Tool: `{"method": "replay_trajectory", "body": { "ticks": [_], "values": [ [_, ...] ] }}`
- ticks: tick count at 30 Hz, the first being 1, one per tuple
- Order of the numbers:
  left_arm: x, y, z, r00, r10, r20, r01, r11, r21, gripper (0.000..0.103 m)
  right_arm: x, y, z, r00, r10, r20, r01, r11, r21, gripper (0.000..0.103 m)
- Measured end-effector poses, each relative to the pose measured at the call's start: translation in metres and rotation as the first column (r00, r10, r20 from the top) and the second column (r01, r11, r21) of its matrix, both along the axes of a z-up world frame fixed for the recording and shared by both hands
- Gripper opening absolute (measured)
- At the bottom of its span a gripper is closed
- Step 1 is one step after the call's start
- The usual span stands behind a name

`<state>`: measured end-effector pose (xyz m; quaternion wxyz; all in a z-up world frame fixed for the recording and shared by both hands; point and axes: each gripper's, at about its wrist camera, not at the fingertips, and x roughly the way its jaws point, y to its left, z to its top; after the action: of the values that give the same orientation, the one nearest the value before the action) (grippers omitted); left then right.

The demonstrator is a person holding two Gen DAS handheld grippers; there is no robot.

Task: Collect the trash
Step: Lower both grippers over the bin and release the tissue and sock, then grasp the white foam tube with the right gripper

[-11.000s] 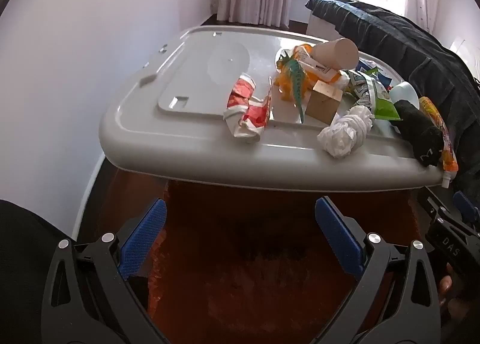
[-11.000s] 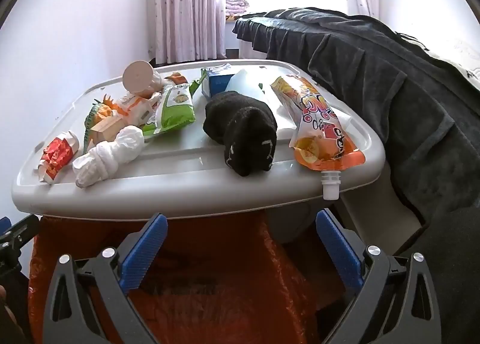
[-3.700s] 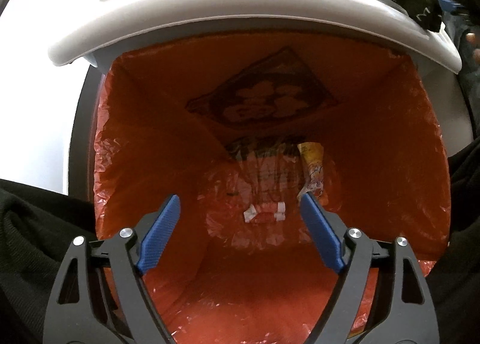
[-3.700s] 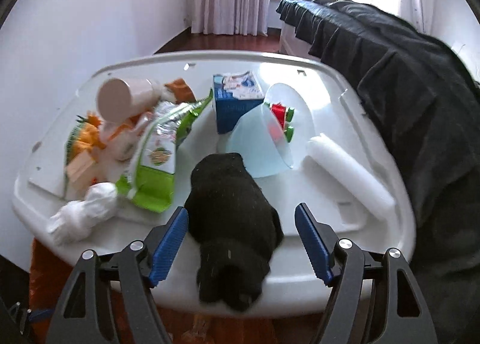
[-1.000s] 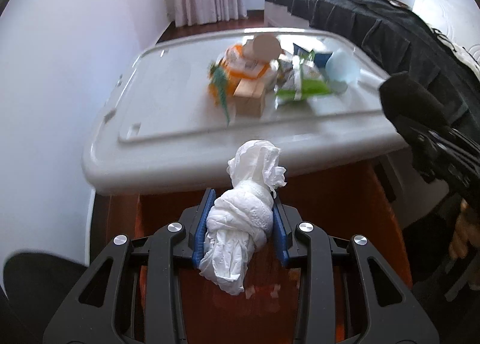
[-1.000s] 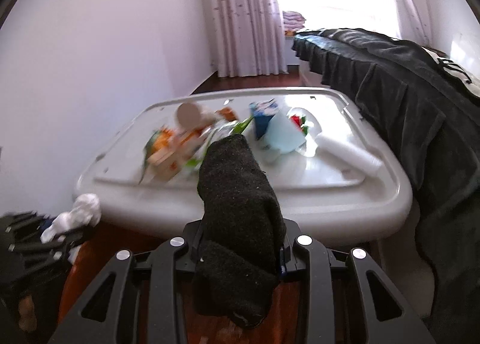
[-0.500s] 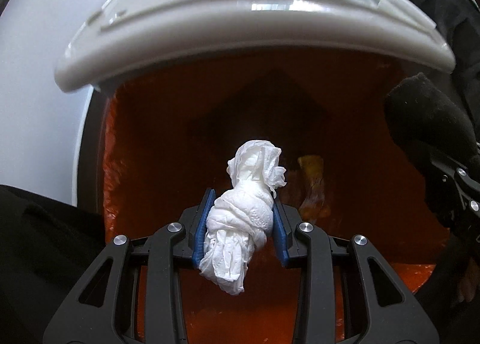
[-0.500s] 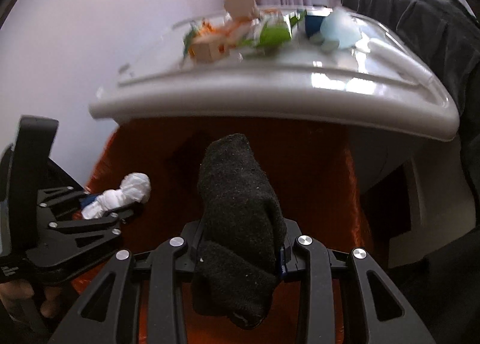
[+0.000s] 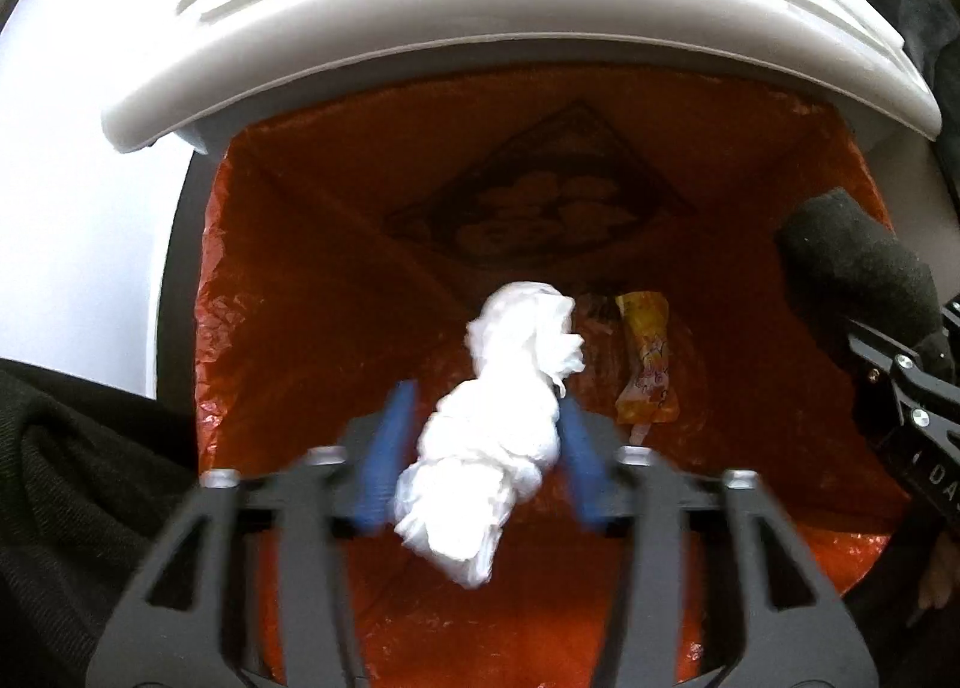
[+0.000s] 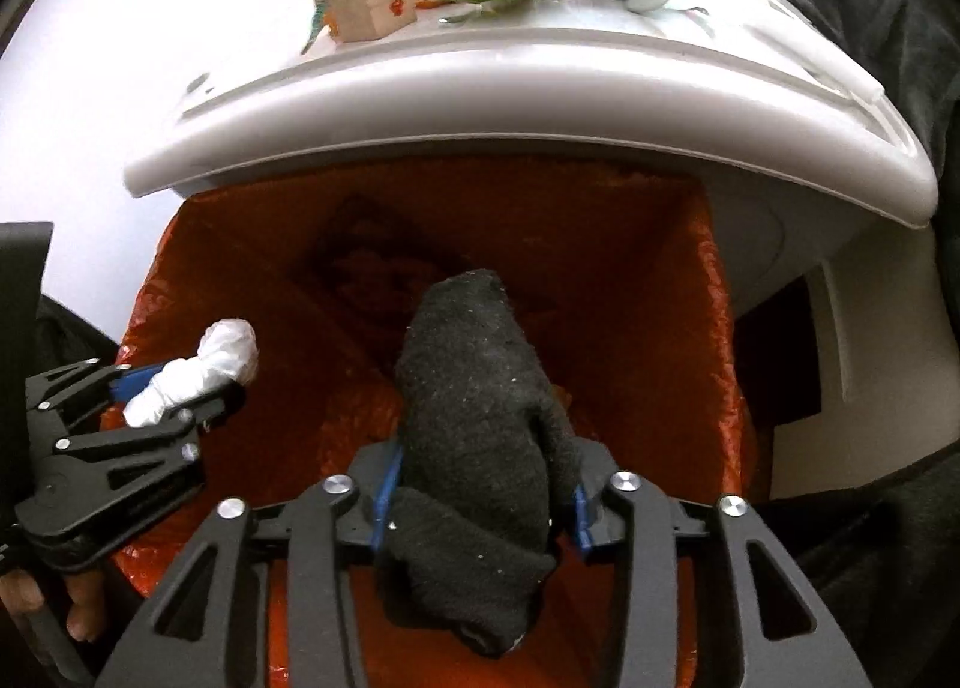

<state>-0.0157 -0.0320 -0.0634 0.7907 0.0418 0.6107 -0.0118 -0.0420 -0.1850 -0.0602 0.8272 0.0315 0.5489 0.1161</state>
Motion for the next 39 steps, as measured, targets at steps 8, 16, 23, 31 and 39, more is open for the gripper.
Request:
{"method": "replay_trajectory", "body": {
  "ticks": [8, 16, 23, 31, 39],
  "values": [
    [-0.001, 0.003, 0.009, 0.999, 0.025, 0.028, -0.024, 1.0, -0.007, 0.081, -0.001, -0.019, 0.014, 0.996, -0.08, 0.046, 0.078, 0.996, 0.047, 0.061],
    [-0.005, 0.013, 0.004, 0.999, 0.028, 0.042, -0.027, 0.999, -0.024, 0.081, 0.018, -0.042, 0.052, 0.992, -0.074, 0.105, 0.063, 0.993, 0.103, 0.062],
    [-0.005, 0.005, 0.005, 0.998, -0.002, 0.065, 0.004, 1.0, -0.028, 0.081, 0.094, -0.112, 0.114, 0.964, -0.039, 0.262, 0.043, 0.999, -0.009, 0.073],
    [-0.003, 0.0, 0.003, 0.997, -0.028, 0.068, 0.029, 0.999, -0.014, 0.081, 0.186, -0.161, 0.099, 0.981, 0.067, 0.18, -0.038, 0.987, -0.159, 0.063],
    [0.002, -0.003, -0.002, 0.998, -0.035, 0.05, 0.035, 0.999, 0.004, 0.081, 0.214, -0.154, 0.053, 0.971, 0.219, 0.092, -0.186, 0.943, -0.275, 0.06]
  ]
}}
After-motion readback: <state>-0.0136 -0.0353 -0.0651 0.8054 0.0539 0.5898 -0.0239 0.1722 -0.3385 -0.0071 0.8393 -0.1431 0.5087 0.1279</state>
